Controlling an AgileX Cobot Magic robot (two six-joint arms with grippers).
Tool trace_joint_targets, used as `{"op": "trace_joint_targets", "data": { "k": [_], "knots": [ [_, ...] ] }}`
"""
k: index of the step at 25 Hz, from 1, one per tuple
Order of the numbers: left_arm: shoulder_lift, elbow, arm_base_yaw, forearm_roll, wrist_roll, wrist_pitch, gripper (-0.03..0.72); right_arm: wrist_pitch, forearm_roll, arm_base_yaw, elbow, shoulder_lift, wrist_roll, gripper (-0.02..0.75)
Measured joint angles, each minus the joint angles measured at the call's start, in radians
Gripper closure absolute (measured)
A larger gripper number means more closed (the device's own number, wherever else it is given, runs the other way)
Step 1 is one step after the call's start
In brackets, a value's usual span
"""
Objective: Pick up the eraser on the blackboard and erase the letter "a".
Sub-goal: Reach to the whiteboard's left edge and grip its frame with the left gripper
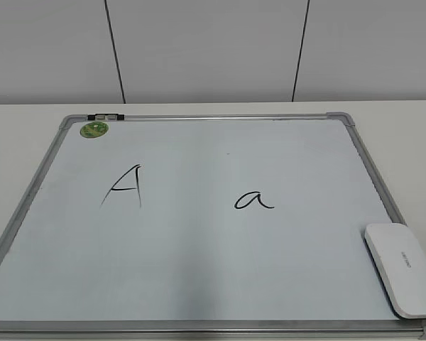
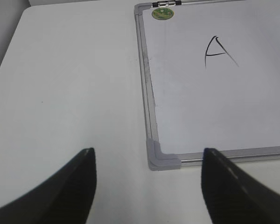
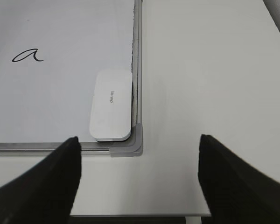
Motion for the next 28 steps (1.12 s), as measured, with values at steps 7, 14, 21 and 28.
{"op": "trace_joint_targets", "data": {
  "k": [7, 14, 21, 28],
  "knots": [
    [0.000, 0.000, 0.000, 0.000, 0.000, 0.000, 0.174, 0.000, 0.000, 0.000, 0.000, 0.000, 0.000, 0.157],
    [0.000, 0.000, 0.000, 0.000, 0.000, 0.000, 0.174, 0.000, 0.000, 0.000, 0.000, 0.000, 0.000, 0.157],
    [0.041, -0.062, 0.000, 0.002, 0.000, -0.025, 0.149, 0.000, 0.000, 0.000, 0.000, 0.000, 0.000, 0.157],
    [0.334, -0.077, 0.000, -0.025, 0.000, -0.228, 0.143, 0.000, 0.000, 0.000, 0.000, 0.000, 0.000, 0.157]
  ]
}}
